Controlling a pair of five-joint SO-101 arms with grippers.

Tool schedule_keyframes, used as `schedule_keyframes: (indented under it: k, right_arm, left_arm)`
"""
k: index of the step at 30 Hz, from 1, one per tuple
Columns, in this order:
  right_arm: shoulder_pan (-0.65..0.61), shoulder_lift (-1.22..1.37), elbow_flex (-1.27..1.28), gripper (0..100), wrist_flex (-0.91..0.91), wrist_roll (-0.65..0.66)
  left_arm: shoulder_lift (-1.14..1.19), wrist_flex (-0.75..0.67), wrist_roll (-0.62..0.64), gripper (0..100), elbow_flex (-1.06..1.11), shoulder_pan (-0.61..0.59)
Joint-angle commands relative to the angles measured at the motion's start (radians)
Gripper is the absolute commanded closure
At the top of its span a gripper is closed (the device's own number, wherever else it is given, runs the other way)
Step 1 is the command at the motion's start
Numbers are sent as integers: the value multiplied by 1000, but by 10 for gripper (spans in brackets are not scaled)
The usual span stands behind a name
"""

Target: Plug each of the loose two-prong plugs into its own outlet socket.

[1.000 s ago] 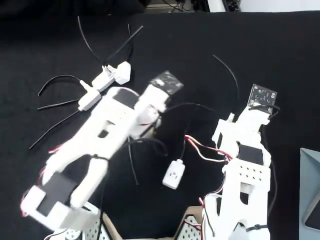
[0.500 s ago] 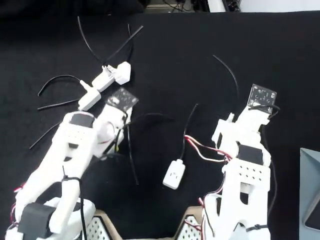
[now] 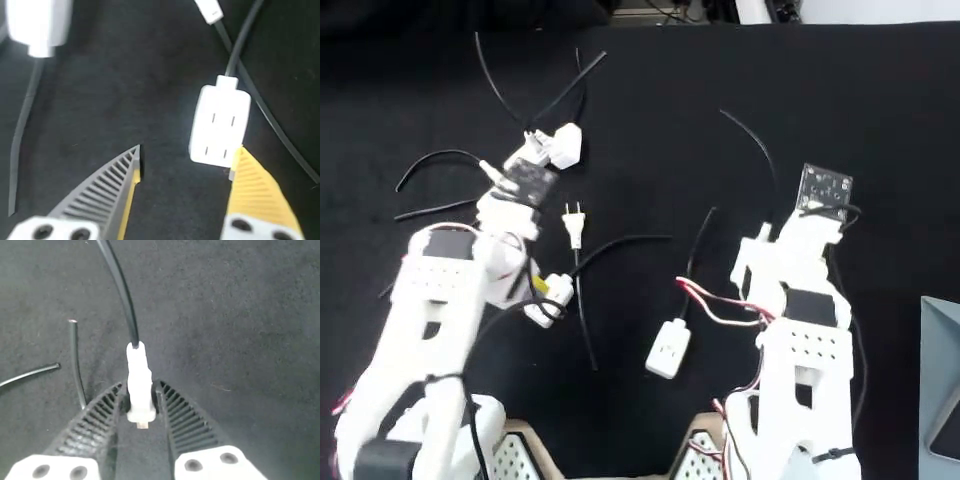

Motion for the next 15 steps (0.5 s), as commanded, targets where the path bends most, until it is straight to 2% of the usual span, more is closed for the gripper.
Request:
schedule_keyframes:
  k: [1,7,11,15]
  right_arm:
    - [-38,-24,-157,987,98,-11]
    - [-233,-24,-349,987,281,-43]
    - [-404,-24,-390,987,319,-61]
    - [-572,-24,-412,987,313,-63]
  left_arm:
    - [-173,48,18,715,-68,-81]
    - [-468,48,238,715,-19,-208]
    - [-618,35,315,715,45,-213]
    - [-704,-44,437,714,153,-213]
